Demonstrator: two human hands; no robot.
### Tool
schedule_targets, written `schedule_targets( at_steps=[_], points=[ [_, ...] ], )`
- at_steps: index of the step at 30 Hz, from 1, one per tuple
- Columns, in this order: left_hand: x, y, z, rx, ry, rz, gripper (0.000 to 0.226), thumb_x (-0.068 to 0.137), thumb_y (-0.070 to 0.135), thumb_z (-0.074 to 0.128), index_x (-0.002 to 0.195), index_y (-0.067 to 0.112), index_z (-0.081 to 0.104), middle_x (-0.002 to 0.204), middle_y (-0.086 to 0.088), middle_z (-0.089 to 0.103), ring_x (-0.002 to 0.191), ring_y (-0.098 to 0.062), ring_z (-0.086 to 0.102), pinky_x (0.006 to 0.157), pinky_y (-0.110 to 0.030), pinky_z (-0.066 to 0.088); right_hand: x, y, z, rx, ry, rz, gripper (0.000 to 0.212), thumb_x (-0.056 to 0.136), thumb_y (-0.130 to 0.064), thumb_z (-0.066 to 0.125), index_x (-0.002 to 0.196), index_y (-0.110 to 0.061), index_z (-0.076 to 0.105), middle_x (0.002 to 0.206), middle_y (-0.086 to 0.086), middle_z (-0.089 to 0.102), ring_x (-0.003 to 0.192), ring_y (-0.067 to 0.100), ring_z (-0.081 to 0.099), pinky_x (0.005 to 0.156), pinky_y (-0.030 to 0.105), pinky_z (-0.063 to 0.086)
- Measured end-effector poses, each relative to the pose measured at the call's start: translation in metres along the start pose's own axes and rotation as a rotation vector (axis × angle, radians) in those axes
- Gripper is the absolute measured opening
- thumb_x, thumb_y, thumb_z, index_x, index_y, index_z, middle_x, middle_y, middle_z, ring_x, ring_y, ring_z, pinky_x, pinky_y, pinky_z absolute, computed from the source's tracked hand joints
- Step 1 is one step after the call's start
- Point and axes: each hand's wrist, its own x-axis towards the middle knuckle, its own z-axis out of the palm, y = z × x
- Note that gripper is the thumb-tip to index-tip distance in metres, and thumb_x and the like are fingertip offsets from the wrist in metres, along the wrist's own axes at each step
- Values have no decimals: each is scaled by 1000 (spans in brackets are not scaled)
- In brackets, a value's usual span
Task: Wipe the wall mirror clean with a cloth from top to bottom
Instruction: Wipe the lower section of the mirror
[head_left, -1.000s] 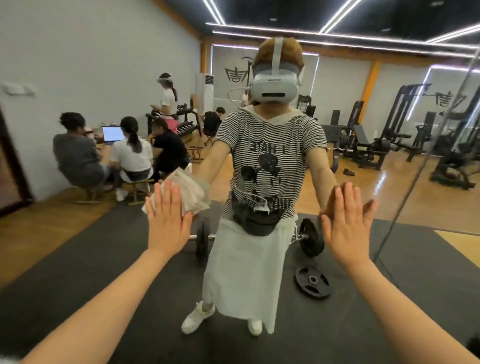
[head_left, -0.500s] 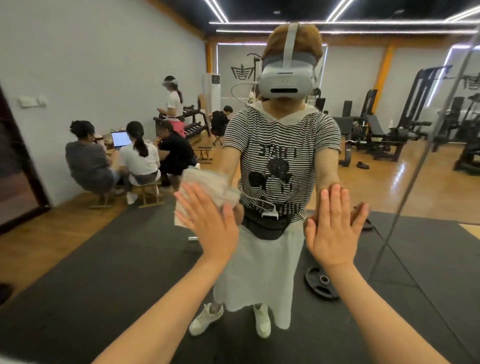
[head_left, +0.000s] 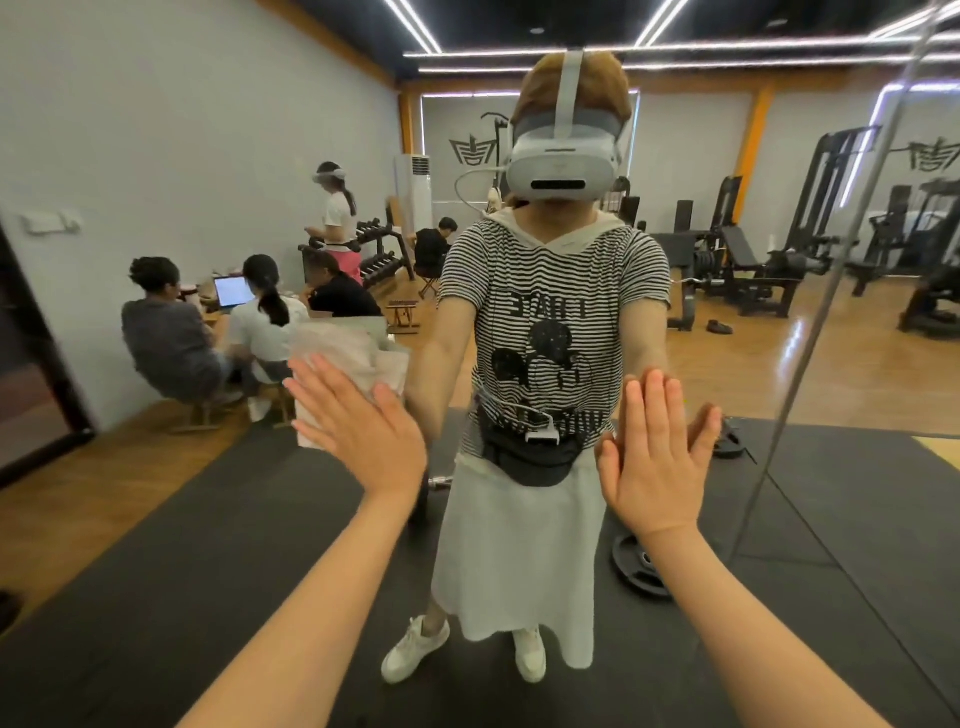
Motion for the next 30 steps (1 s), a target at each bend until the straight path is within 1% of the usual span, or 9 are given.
schedule_targets(
  at_steps=[2, 4, 6, 9, 13, 17, 23, 26, 30],
  points=[
    [-16, 21, 10, -44, 1, -56, 67, 97, 37, 20, 153, 1, 11, 160, -22, 9, 147, -39, 5, 115, -60, 2, -1, -1, 0, 6, -10, 10, 61, 101, -38, 18, 156, -15, 3, 163, 1, -8, 150, 17, -2, 118, 50, -7],
    [-44, 36, 20, -21, -32, 54, 66, 98, 35, 21, 152, 0, 8, 159, -23, 11, 146, -39, 6, 114, -61, 3, -2, -1, 0, 11, -17, 12, 60, 102, -38, 17, 156, -15, 2, 163, 0, -8, 150, 17, -2, 118, 50, -7],
    [-73, 38, 31, 52, -83, 278, 64, 101, 37, 18, 154, 4, 1, 160, -21, 6, 148, -35, -2, 114, -59, 0, -1, 0, 0, 14, -25, 9, 60, 102, -39, 16, 156, -15, 1, 163, 0, -8, 150, 16, -3, 118, 49, -7],
    [-78, 16, 33, 170, -155, 625, 62, 103, 44, 8, 154, 15, -9, 162, -9, -16, 148, -28, -14, 115, -55, -7, -1, 2, -1, 5, -26, 2, 60, 102, -39, 17, 156, -15, 1, 163, 0, -9, 150, 16, -3, 118, 48, -7],
    [-32, -16, 9, 287, -180, 1019, 61, 102, 47, 9, 155, 20, -4, 163, -4, -12, 150, -25, -7, 113, -54, 7, -1, 2, -2, 0, -45, 13, 59, 103, -39, 16, 156, -17, 1, 163, -1, -9, 150, 15, -4, 119, 47, -8],
    [11, -13, -11, 270, -113, 751, 63, 101, 44, 18, 154, 16, 1, 158, -18, 10, 144, -36, 10, 117, -48, -5, 0, 0, -5, -11, -75, 28, 60, 103, -39, 16, 156, -17, 0, 163, -1, -10, 150, 15, -5, 119, 47, -10],
    [-24, 25, 8, 102, -96, 346, 62, 103, 44, 12, 152, 5, 10, 156, -28, 17, 144, -40, 8, 113, -59, 2, 6, -1, -13, 20, -119, 42, 63, 101, -39, 23, 155, -19, -3, 162, -3, -13, 149, 14, -7, 118, 45, -13],
    [-37, 13, 10, 151, -151, 479, 61, 103, 43, 11, 153, 9, 4, 155, -24, 13, 143, -40, 6, 112, -59, 1, 8, 0, -25, 106, -167, 47, 68, 94, -33, 35, 156, -18, 9, 164, 1, -1, 150, 14, -2, 119, 44, -10],
    [-63, 0, 15, 195, -175, 646, 61, 103, 44, 7, 154, 16, -10, 154, -19, 10, 147, -32, -7, 112, -57, -4, 10, 17, -49, 337, -178, 11, 52, 92, -18, 35, 144, -12, 33, 152, 9, 29, 143, 24, 26, 119, 44, 5]
  ],
)
